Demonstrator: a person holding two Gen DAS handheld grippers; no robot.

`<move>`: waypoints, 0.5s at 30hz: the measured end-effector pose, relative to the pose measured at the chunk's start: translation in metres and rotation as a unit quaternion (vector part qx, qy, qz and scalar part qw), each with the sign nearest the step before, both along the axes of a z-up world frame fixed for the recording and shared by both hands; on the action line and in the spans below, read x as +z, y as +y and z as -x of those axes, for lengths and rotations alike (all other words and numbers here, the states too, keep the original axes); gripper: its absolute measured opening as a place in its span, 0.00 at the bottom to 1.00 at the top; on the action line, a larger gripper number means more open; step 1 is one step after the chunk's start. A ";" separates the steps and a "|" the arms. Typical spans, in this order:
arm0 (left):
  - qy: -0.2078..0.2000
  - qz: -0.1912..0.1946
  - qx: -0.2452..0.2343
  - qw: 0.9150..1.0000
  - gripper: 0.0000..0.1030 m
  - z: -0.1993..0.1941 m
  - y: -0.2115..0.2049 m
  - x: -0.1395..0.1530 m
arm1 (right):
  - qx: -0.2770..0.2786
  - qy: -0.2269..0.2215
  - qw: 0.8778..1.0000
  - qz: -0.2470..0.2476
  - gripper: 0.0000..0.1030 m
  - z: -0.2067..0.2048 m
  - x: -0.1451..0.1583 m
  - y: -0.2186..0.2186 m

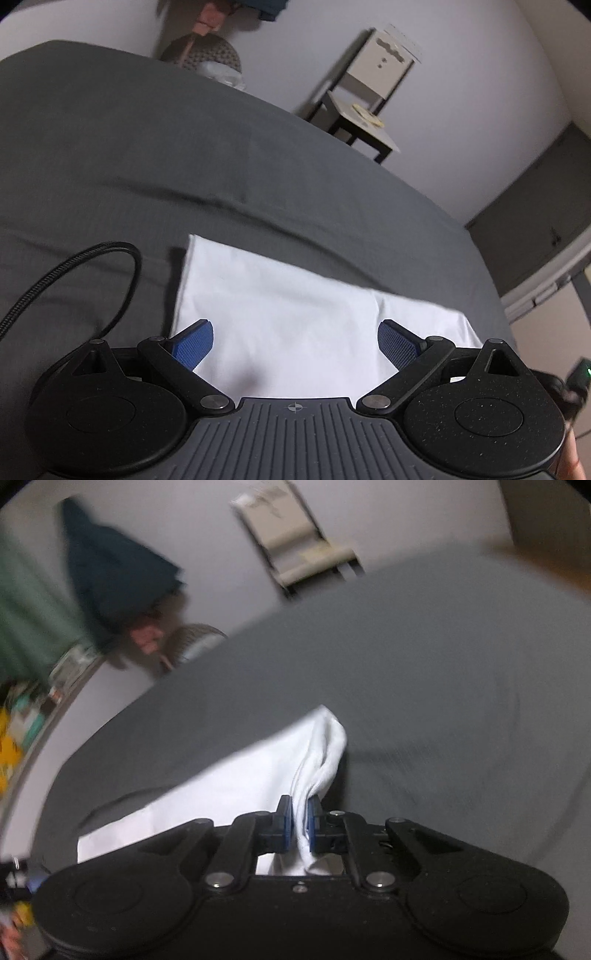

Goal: Fold clothes

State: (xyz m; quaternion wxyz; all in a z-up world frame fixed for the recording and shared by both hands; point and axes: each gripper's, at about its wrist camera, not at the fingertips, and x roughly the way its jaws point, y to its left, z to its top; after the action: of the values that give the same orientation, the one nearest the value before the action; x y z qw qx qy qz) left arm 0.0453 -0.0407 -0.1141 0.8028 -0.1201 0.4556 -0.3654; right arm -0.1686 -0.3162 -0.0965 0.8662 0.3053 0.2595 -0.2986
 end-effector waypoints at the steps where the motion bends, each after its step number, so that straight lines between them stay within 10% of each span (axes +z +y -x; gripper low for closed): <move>1: 0.002 0.006 0.006 1.000 0.94 -0.002 0.003 0.000 | 0.011 0.001 0.999 0.031 0.09 -0.008 0.012 0.015; 8: 0.021 0.038 0.042 0.998 0.94 -0.019 0.020 -0.006 | 0.122 0.009 0.977 0.172 0.09 -0.093 0.050 0.134; 15: 0.040 0.086 0.088 0.992 0.94 -0.037 0.049 -0.012 | 0.255 0.030 0.951 0.171 0.07 -0.178 0.004 0.235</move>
State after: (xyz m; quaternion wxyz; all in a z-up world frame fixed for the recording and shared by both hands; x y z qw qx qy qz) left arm 0.0828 0.0082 -0.1258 0.7995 -0.2431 0.4417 -0.3264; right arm 0.0099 -0.0811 -0.0928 0.9445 0.0676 0.2997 -0.1166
